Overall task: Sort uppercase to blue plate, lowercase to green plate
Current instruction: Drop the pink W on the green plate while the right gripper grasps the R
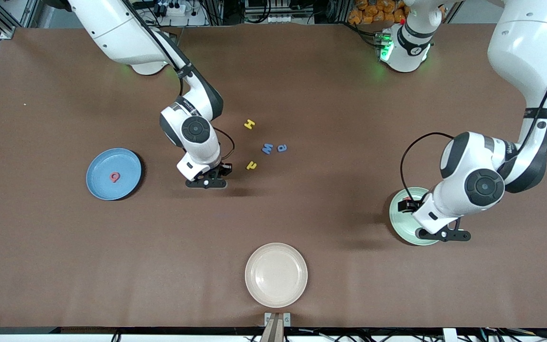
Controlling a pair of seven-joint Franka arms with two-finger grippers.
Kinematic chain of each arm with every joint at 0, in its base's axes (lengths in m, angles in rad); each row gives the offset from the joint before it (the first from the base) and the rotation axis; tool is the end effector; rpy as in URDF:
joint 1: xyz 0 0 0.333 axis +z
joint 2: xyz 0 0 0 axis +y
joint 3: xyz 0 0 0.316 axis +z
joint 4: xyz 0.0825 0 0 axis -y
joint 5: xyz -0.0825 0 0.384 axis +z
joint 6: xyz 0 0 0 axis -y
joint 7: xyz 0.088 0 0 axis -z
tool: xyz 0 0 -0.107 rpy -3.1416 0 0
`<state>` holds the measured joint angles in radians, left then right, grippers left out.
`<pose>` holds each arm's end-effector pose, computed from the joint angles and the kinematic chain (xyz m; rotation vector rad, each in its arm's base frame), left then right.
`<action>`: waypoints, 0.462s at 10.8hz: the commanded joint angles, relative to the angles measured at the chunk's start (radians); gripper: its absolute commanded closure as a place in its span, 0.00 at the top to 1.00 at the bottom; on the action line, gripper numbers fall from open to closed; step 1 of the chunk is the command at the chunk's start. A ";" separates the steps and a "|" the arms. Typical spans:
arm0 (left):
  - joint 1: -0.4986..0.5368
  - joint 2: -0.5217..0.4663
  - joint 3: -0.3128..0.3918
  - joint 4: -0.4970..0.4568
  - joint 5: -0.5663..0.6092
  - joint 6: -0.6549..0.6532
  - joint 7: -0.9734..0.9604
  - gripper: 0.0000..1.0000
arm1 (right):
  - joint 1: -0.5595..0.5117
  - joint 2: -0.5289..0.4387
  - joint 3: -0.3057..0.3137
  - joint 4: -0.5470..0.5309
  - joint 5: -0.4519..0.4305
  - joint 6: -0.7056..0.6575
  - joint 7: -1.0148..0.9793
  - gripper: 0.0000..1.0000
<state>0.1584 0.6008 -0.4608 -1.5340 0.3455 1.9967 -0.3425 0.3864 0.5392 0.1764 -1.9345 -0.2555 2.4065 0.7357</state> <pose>0.6769 -0.1386 0.3260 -3.0685 0.0820 0.0736 0.5249 0.3251 0.2035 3.0505 -0.0006 0.0060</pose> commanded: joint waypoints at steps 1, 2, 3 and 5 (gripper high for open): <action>0.000 -0.058 -0.059 -0.025 -0.020 -0.056 -0.117 1.00 | -0.038 -0.005 0.018 0.032 0.036 -0.067 -0.075 0.21; 0.000 -0.068 -0.091 -0.026 -0.020 -0.085 -0.166 1.00 | -0.066 -0.014 0.017 0.043 0.111 -0.102 -0.172 0.21; 0.001 -0.072 -0.134 -0.029 -0.020 -0.111 -0.209 1.00 | -0.084 -0.028 0.006 0.054 0.183 -0.137 -0.268 0.21; 0.000 -0.075 -0.209 -0.044 -0.019 -0.118 -0.338 1.00 | -0.090 -0.038 -0.041 0.071 0.197 -0.179 -0.372 0.21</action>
<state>0.1524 0.5539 -0.6276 -1.5418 0.3446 1.8939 -0.5952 0.3041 0.5230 0.1565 -1.8729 -0.0883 2.2621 0.4387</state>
